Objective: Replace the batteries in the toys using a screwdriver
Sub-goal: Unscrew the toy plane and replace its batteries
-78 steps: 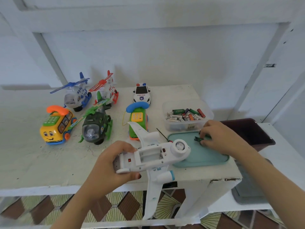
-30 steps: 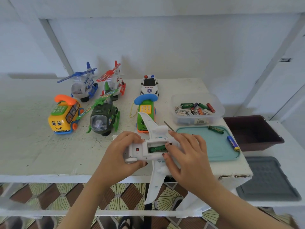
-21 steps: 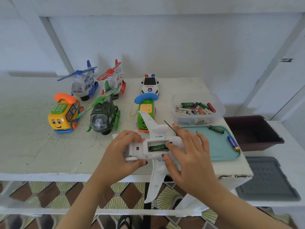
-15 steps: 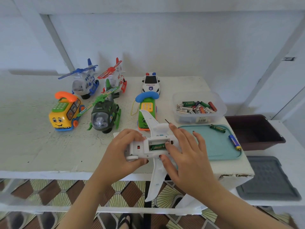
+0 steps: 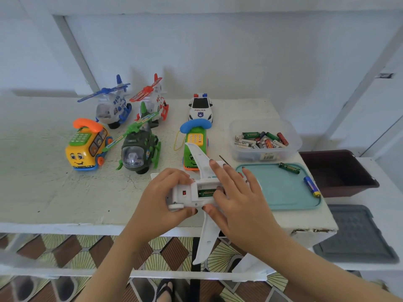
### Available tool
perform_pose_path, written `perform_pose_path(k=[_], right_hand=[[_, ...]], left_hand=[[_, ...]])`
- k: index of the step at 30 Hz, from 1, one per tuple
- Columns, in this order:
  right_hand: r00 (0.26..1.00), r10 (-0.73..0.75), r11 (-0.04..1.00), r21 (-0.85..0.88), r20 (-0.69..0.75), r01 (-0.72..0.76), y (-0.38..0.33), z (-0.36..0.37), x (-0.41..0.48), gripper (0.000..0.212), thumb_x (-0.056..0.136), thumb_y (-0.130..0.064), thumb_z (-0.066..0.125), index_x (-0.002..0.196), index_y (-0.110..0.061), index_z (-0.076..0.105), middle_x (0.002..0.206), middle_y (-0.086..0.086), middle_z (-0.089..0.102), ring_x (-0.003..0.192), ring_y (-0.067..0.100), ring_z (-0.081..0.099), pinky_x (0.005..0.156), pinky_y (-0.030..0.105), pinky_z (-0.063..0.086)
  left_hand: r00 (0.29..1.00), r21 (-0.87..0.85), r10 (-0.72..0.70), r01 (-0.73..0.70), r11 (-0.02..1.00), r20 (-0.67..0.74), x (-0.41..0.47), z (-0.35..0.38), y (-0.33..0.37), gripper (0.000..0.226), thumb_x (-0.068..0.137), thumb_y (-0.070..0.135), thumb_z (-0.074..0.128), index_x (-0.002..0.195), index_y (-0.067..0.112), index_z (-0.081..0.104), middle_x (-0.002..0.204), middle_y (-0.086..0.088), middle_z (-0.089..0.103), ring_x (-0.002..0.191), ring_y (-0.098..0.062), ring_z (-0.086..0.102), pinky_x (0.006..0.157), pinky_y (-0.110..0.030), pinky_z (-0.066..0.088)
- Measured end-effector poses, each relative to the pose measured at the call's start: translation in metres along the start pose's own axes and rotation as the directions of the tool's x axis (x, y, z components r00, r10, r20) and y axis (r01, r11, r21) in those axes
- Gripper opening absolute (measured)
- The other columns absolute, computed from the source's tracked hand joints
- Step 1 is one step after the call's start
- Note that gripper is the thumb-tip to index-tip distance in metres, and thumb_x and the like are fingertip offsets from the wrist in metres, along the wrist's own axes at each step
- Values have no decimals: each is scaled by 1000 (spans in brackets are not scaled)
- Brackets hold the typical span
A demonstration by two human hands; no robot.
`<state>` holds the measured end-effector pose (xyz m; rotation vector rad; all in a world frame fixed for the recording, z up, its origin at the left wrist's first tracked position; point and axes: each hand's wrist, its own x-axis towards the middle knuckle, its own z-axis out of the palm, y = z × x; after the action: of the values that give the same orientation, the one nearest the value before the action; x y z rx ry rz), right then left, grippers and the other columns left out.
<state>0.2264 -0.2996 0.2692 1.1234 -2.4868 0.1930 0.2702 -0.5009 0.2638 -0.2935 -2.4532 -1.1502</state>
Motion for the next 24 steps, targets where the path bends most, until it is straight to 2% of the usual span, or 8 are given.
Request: perform_pose_path(k=[3, 5, 8, 10, 11, 13, 16, 24], right_hand=[[1000, 4, 1000, 29, 31, -4, 3, -4, 1, 44, 94, -44, 39, 82, -13, 67, 147, 14, 43, 128, 30, 48, 107, 47, 27], [999, 45, 985, 166, 30, -50, 9, -9, 2, 40, 93, -43, 42, 87, -16, 70, 144, 12, 46, 127, 26, 46, 107, 40, 28], [975, 223, 867, 462, -24, -187, 25, -20, 8, 37, 93, -39, 41, 104, -19, 70, 135, 4, 53, 118, 12, 45, 100, 25, 30], [926, 371, 798, 534, -69, -280, 43, -24, 12, 40, 92, -36, 37, 107, -16, 68, 119, 0, 60, 107, 8, 48, 92, 21, 32], [899, 428, 808, 487, -95, -333, 55, -24, 14, 40, 91, -34, 35, 103, -15, 68, 110, 1, 63, 100, 11, 52, 87, 24, 34], [861, 503, 857, 180, -83, -483, 81, -23, 19, 36, 91, -32, 37, 97, -13, 67, 97, 5, 67, 87, 23, 58, 79, 32, 32], [756, 639, 764, -229, 140, -603, 111, -18, 19, 28, 95, -29, 43, 106, -14, 64, 100, 7, 66, 94, 29, 57, 85, 38, 31], [760, 616, 773, -348, 208, -531, 123, -3, 15, 24, 93, -21, 45, 113, -18, 59, 102, 4, 63, 98, 27, 56, 87, 36, 32]], left_hand=[[1000, 2, -3, 3, 1000, 5, 0, 0, 0, 41, 63, 38, 77, 98, 34, 56, 105, 15, 57, 100, -9, 58, 79, -32, 49], [1000, 1, -7, 7, 1000, 6, 0, 0, 0, 40, 63, 37, 77, 97, 34, 55, 105, 17, 57, 100, -9, 58, 78, -33, 49], [1000, -1, -4, 4, 1000, 8, 0, -1, 1, 40, 63, 37, 76, 96, 38, 53, 105, 17, 57, 100, -9, 57, 78, -38, 50], [1000, -1, -1, 1, 1000, 15, 0, -1, 1, 40, 64, 38, 76, 96, 39, 52, 105, 16, 57, 100, -10, 57, 76, -41, 51], [1000, 0, 0, 0, 1000, 18, 0, -1, 1, 39, 64, 39, 75, 96, 38, 52, 105, 16, 57, 99, -11, 57, 75, -41, 52], [1000, 4, 2, -3, 1000, 17, 0, -1, 0, 39, 64, 40, 75, 95, 38, 52, 105, 17, 56, 99, -11, 57, 75, -38, 50], [1000, 3, 5, -5, 1000, 19, 0, -1, 0, 41, 64, 41, 75, 95, 44, 49, 104, 18, 56, 99, -12, 57, 76, -36, 48], [1000, 17, 17, -17, 1000, 26, 0, -2, 1, 43, 64, 41, 76, 96, 49, 48, 104, 16, 57, 98, -12, 56, 76, -33, 48]])
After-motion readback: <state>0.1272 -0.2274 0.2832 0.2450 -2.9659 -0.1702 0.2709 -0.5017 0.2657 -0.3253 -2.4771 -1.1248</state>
